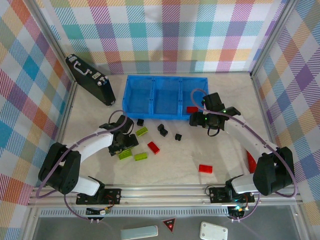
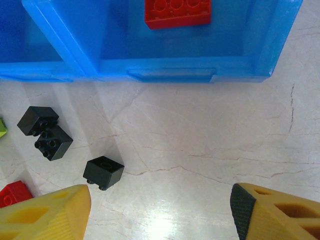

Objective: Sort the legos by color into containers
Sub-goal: Pick up the lego from the bottom-left of the table.

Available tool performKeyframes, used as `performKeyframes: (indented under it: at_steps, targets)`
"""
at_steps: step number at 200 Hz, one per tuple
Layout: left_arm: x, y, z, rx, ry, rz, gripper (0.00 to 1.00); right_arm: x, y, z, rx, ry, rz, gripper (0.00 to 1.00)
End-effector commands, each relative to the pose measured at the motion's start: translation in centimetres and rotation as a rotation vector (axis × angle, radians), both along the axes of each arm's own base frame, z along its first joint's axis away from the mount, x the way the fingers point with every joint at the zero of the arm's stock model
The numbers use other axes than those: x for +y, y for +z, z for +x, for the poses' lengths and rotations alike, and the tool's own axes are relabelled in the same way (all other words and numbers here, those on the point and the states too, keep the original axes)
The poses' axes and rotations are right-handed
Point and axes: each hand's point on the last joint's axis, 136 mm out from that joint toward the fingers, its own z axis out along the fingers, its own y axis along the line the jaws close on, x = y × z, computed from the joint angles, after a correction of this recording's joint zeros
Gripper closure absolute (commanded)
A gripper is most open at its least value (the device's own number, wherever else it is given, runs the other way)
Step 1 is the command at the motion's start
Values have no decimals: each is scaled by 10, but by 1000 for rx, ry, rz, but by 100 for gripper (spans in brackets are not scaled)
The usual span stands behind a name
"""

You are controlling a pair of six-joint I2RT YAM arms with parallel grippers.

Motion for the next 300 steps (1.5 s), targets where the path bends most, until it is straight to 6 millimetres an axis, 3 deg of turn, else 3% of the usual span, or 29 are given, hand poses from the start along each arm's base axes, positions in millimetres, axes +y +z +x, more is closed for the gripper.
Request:
performKeyframes:
  at_steps: [1, 49, 94, 142, 186, 258, 300]
  targets:
    - [-8, 3, 11, -18, -1, -16, 8, -2, 4, -4, -19, 13, -6, 25]
    - [-9, -3, 11, -3, 1, -16, 13, -2, 4, -4, -15, 10, -8, 25]
    - [-9, -5, 11, -1, -6, -16, 26, -4, 3, -5, -15, 8, -12, 26]
    - [-8, -9, 10, 10, -12, -7, 24, -4, 6, -5, -16, 8, -14, 26]
    - [-9, -10, 10, 8, -19, -6, 32, -6, 6, -8, -13, 3, -19, 27]
    - [-8, 6, 17, -41, -45, -3, 36, -7, 5, -12, -9, -1, -15, 27]
    - [-10, 33, 34, -145, -102, 7, 38, -7, 9, -16, -11, 13, -10, 28]
